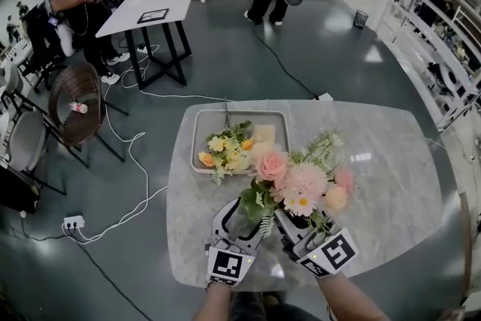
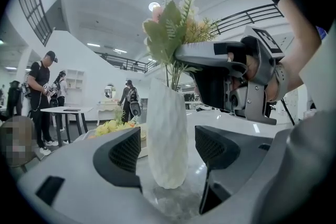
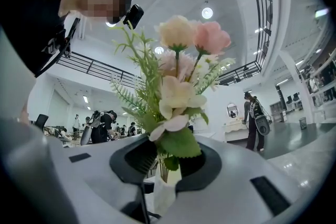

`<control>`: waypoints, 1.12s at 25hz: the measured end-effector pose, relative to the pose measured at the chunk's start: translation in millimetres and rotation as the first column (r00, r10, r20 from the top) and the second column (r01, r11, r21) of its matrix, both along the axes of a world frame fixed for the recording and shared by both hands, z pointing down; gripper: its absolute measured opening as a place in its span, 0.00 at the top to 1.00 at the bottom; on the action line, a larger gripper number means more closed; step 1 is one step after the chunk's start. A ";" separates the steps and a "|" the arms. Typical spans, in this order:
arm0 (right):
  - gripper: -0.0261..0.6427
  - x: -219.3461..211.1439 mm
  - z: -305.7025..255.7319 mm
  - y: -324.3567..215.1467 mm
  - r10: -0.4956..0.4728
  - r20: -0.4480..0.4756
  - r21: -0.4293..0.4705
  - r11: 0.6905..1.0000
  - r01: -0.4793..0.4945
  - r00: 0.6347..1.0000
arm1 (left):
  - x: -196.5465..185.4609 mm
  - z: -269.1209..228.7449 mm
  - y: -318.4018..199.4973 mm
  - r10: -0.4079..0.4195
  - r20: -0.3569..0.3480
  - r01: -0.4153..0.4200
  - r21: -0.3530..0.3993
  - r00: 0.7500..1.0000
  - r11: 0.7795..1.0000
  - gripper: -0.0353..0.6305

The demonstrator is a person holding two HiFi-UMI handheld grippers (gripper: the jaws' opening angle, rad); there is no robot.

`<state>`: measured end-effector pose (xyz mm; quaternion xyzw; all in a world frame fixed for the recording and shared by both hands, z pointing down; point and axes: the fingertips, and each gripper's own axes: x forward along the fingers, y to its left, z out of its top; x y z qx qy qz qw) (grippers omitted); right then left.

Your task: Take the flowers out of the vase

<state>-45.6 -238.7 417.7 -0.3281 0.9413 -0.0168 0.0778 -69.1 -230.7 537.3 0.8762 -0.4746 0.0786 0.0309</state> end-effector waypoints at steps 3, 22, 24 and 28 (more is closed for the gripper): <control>0.80 1.6 -2.6 0.0 -0.001 0.008 0.012 1.000 0.001 1.000 | -0.6 -0.6 1.7 -0.002 0.000 0.002 0.000 1.000 1.000 0.47; 0.80 11.5 -24.1 1.4 -0.013 0.020 0.040 0.999 0.013 1.000 | 7.1 -11.3 14.6 0.004 -0.022 -0.004 -0.002 1.000 1.000 0.47; 0.80 11.4 -28.0 0.5 -0.013 0.023 0.044 0.999 0.012 1.000 | 7.1 -12.8 15.8 0.007 -0.023 -0.007 -0.004 1.000 1.000 0.47; 0.80 13.9 -37.9 -4.0 -0.011 0.036 0.046 0.999 0.009 0.999 | 9.6 -19.2 17.1 0.017 -0.016 -0.017 -0.004 1.000 1.000 0.47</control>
